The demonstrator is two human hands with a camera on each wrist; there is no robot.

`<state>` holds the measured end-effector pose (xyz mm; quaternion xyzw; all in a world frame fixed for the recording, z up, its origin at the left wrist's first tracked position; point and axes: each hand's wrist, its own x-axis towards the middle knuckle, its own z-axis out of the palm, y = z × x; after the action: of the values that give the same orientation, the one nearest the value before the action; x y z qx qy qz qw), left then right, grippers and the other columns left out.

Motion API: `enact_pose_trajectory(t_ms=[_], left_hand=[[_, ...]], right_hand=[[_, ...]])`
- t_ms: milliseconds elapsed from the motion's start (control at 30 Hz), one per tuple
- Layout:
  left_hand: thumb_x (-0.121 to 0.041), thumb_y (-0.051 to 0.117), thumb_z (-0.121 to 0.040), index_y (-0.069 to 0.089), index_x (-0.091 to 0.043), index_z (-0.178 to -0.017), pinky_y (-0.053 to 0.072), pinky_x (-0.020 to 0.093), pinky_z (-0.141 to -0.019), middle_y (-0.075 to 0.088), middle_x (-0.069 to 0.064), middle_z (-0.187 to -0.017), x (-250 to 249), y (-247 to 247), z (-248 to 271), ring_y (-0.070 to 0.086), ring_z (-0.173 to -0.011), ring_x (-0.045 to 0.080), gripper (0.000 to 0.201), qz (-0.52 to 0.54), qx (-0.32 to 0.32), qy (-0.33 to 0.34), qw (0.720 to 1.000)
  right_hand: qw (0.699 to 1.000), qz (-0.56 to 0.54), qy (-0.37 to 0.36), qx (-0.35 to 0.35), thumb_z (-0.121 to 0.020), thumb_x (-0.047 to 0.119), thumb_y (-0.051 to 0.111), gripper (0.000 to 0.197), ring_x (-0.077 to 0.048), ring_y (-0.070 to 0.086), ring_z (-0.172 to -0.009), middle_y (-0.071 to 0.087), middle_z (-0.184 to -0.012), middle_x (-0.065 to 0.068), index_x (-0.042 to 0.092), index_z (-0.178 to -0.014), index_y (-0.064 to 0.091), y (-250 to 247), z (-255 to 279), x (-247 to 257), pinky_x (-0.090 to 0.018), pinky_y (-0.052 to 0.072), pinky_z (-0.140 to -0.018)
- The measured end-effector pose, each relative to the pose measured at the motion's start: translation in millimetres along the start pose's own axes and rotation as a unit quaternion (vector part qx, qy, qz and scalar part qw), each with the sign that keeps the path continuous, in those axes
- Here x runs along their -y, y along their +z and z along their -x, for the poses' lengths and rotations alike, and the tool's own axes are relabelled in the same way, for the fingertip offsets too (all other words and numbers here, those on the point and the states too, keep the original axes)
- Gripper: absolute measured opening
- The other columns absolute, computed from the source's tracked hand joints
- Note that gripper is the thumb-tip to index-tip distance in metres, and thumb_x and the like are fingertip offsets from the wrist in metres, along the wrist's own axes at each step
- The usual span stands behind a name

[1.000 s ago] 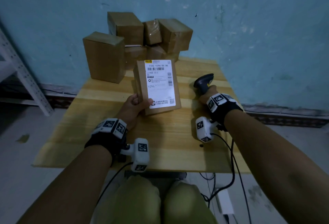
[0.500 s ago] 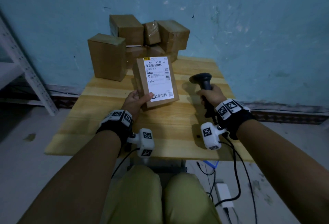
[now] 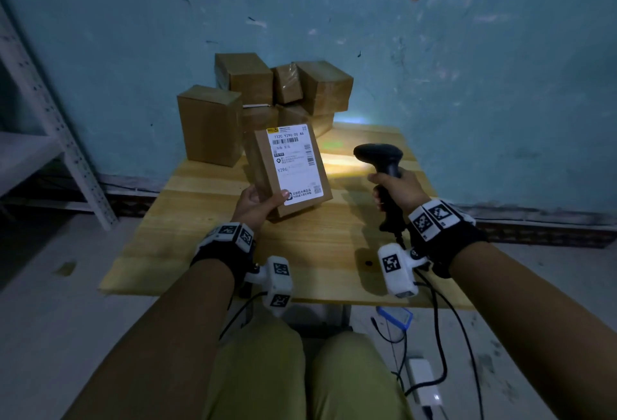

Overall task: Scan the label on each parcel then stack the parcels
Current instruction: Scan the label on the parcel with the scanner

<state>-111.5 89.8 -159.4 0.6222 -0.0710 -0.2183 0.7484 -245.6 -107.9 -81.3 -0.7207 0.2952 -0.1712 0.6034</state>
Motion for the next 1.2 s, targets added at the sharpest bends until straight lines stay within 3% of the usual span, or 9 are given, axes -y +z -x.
enact_pose_trajectory(t_ms=[133,267,400,667,767,833,933,1033,1200], left_hand=[[-0.011,0.072,-0.078,0.050,-0.007,-0.126,0.043,0.046,-0.105,0.061,0.011,-0.126,0,0,0,0.058,-0.115,0.029,0.053,0.012,-0.006,-0.001,1.000],[-0.014,0.076,-0.074,0.046,-0.006,-0.132,0.043,0.047,-0.105,0.061,0.009,-0.126,2,-1,-1,0.058,-0.115,0.028,0.066,0.017,-0.008,-0.005,1.000],[-0.027,0.084,-0.050,0.042,-0.006,-0.136,0.044,0.047,-0.104,0.061,0.012,-0.127,3,1,-2,0.059,-0.115,0.028,0.098,0.032,-0.017,0.001,0.999],[-0.009,0.080,-0.069,0.035,-0.005,-0.134,0.043,0.048,-0.105,0.057,0.015,-0.131,5,3,-5,0.056,-0.118,0.029,0.079,0.037,-0.042,-0.005,0.998],[-0.010,0.079,-0.070,0.036,-0.007,-0.129,0.043,0.048,-0.104,0.055,0.016,-0.131,6,2,-7,0.055,-0.118,0.030,0.074,0.026,-0.037,-0.005,0.999],[-0.005,0.074,-0.075,0.038,-0.010,-0.123,0.043,0.047,-0.104,0.055,0.017,-0.131,6,1,-8,0.056,-0.118,0.030,0.061,0.032,-0.036,-0.001,0.999],[-0.013,0.081,-0.068,0.036,-0.004,-0.130,0.045,0.045,-0.103,0.058,0.014,-0.128,5,2,-6,0.058,-0.114,0.028,0.077,0.029,-0.031,0.000,0.999],[-0.011,0.079,-0.071,0.033,-0.004,-0.134,0.044,0.045,-0.104,0.057,0.012,-0.128,6,2,-5,0.057,-0.115,0.028,0.078,0.027,-0.038,-0.003,0.999],[-0.021,0.083,-0.062,0.030,-0.006,-0.137,0.044,0.044,-0.103,0.057,0.013,-0.129,5,2,-2,0.058,-0.113,0.027,0.092,0.021,-0.035,-0.005,0.999]], right_hand=[[0.999,-0.020,0.013,0.024,-0.087,-0.002,0.053,0.013,-0.015,0.044,-0.042,0.046,-0.056,-0.007,0.009,-0.081,0.051,-4,-1,7,-0.022,0.036,-0.042],[0.997,-0.039,0.013,0.072,-0.086,-0.006,0.053,0.016,-0.017,0.050,-0.048,0.057,-0.066,-0.010,0.009,-0.080,0.050,-5,4,17,-0.023,0.042,-0.044],[0.996,-0.034,0.000,0.078,-0.088,0.005,0.056,0.016,-0.011,0.040,-0.035,0.046,-0.056,-0.007,0.008,-0.074,0.050,2,14,25,-0.021,0.034,-0.039],[0.987,0.009,-0.063,0.146,-0.091,0.031,0.055,0.009,-0.012,0.038,-0.034,0.044,-0.046,-0.003,0.022,-0.090,0.057,17,44,35,-0.021,0.032,-0.038],[0.982,0.000,-0.074,0.175,-0.085,0.055,0.042,0.029,-0.012,0.037,-0.035,0.043,-0.049,-0.006,0.034,-0.101,0.055,21,51,38,-0.022,0.031,-0.040],[0.982,-0.005,-0.068,0.176,-0.076,0.068,0.032,0.051,-0.013,0.036,-0.035,0.044,-0.049,-0.006,0.029,-0.099,0.056,25,53,38,-0.023,0.030,-0.042],[0.988,0.007,-0.051,0.147,-0.084,0.071,0.018,0.071,-0.015,0.035,-0.033,0.043,-0.043,-0.004,0.010,-0.080,0.055,30,54,38,-0.023,0.029,-0.042],[0.991,-0.005,-0.039,0.125,-0.085,0.073,0.012,0.078,-0.015,0.034,-0.031,0.042,-0.039,-0.003,0.008,-0.067,0.050,34,55,39,-0.023,0.026,-0.041],[0.993,-0.014,-0.027,0.115,-0.086,0.073,0.011,0.077,-0.013,0.034,-0.030,0.042,-0.037,0.002,0.008,-0.067,0.049,33,59,42,-0.021,0.026,-0.040]])
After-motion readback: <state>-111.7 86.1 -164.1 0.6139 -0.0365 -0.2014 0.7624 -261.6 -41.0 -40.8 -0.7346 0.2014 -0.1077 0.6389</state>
